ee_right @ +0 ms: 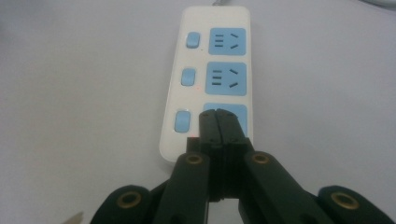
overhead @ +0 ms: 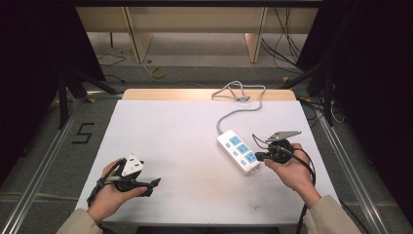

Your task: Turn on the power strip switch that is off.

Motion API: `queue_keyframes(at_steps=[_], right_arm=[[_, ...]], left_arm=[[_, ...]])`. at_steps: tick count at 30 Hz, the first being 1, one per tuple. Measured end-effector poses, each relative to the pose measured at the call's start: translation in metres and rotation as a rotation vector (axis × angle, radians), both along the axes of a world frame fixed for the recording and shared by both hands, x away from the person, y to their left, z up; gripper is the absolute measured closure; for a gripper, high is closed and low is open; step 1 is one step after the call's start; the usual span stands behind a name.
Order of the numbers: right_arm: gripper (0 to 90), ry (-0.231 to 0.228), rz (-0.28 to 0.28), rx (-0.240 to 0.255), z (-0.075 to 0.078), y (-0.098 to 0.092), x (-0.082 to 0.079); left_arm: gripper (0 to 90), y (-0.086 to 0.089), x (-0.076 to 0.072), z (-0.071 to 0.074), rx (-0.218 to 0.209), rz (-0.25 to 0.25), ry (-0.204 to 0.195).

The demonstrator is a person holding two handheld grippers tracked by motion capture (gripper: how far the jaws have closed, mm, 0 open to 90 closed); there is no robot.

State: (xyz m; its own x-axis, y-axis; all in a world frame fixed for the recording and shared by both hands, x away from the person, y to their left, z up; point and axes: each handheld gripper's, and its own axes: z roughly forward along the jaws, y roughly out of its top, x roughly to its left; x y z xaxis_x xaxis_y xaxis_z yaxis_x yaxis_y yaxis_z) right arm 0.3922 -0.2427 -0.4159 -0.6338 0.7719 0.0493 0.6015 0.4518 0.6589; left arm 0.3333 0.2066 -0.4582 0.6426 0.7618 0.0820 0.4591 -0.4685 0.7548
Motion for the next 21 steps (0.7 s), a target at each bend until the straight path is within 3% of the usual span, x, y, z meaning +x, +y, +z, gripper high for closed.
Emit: queue_keyframes(at_steps=[21], right_arm=[[90.0,0.006,0.020,-0.012,0.003,0.012,0.009]], left_arm=[[16.0,-0.001,0.000,0.000,0.000,-0.003,0.002]])
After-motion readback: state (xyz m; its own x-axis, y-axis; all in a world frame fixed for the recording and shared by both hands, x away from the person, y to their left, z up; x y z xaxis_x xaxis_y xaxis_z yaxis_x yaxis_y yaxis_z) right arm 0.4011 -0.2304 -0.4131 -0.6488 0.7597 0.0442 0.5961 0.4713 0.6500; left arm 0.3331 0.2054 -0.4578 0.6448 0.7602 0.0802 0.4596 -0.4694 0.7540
